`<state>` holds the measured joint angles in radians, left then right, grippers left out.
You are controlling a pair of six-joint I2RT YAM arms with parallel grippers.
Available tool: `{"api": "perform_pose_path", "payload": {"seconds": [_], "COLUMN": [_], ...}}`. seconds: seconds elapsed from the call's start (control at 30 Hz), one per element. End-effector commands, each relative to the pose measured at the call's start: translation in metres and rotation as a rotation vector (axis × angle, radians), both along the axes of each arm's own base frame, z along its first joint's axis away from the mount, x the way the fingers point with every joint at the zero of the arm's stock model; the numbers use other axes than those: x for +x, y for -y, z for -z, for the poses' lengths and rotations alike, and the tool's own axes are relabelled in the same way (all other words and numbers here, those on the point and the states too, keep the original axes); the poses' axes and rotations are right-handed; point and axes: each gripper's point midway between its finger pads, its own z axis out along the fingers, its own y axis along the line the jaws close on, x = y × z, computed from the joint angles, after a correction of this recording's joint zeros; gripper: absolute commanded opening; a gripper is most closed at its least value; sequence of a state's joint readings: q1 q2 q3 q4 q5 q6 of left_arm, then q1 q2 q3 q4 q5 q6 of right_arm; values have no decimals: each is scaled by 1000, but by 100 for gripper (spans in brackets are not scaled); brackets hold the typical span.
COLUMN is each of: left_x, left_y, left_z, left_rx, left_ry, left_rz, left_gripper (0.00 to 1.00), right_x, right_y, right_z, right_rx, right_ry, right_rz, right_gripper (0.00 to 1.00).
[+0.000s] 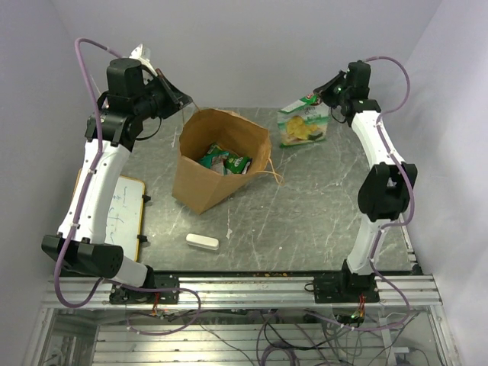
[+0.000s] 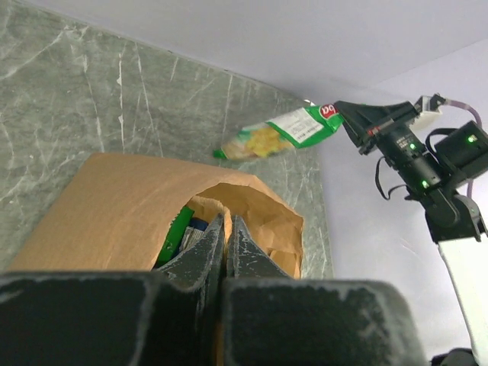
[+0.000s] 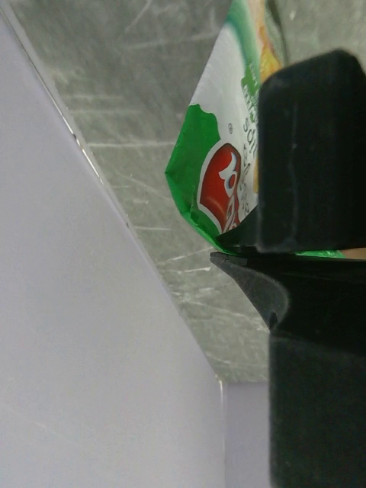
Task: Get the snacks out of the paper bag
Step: Place the snack at the center of the board.
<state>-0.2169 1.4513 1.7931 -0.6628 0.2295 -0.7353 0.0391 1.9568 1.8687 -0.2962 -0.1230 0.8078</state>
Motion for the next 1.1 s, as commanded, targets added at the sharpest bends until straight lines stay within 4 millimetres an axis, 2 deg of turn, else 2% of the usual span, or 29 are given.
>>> {"api": "perform_pose_path", "payload": {"seconds": [0.0,0.03,0.1,0.2,0.23,0.47,0.67,0.8,0.9,0.97,1.07], "left_x": [-3,-4,-6,-9,-10,-16,-15,-15,-15,-16,-16], "left_y": [-1,-2,-5,-3,-1,6,11,14,16,17,17], "left_z": [-42,-43,-43,-42,-41,-26,-19,-13,-8,-6,-6], "left_rx": [-7,-6,-13,-39,-52,-69,-71,-79,-80,-84,-85], "left_ry": [122,124,112,100,94,27,-5,-22,-34,-38,-36], "left_rz": [22,19,1,4,13,50,81,94,104,109,110], "left_gripper": [7,7,7,7,7,7,7,7,7,7,7], "right_x": [22,22,14,-13,-27,-126,-210,-248,-278,-294,-298], "right_y": [-1,4,20,42,46,87,111,122,134,137,136], "right_z": [-56,-55,-31,16,28,146,212,233,241,241,225], "right_rx": [130,140,178,289,311,227,122,27,-33,-54,-80], "right_ry": [145,142,93,4,-23,-306,-518,-631,-718,-751,-725], "right_rz": [-15,3,58,107,104,182,198,175,203,212,188], "right_gripper": [0,0,0,0,0,0,2,11,24,31,42]}}
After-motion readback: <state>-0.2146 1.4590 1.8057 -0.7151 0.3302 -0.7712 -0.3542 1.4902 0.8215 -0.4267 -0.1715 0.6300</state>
